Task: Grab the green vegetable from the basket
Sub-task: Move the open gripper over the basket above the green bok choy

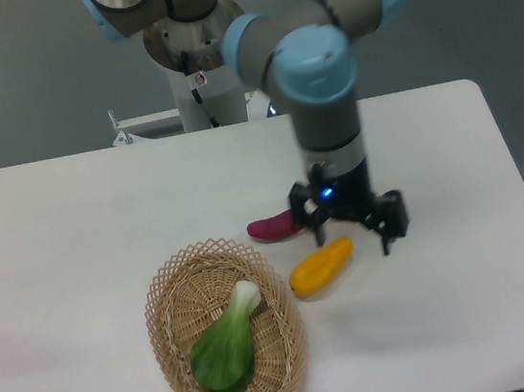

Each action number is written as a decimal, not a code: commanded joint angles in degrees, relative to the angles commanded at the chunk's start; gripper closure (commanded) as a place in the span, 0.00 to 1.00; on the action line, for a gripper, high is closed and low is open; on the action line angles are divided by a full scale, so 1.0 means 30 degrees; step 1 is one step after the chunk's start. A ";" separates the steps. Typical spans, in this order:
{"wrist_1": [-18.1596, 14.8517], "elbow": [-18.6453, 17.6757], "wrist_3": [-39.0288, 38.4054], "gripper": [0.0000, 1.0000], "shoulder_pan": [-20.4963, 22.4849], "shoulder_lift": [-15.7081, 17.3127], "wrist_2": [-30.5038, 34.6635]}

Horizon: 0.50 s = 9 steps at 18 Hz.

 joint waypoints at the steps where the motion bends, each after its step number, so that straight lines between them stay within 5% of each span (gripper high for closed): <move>1: -0.0029 -0.0087 -0.0032 0.00 -0.0352 -0.0204 0.0087; 5: 0.0029 -0.1813 0.0230 0.00 -0.1730 -0.0558 0.0000; 9: 0.0088 -0.2080 0.0290 0.00 -0.2435 -0.0819 0.0000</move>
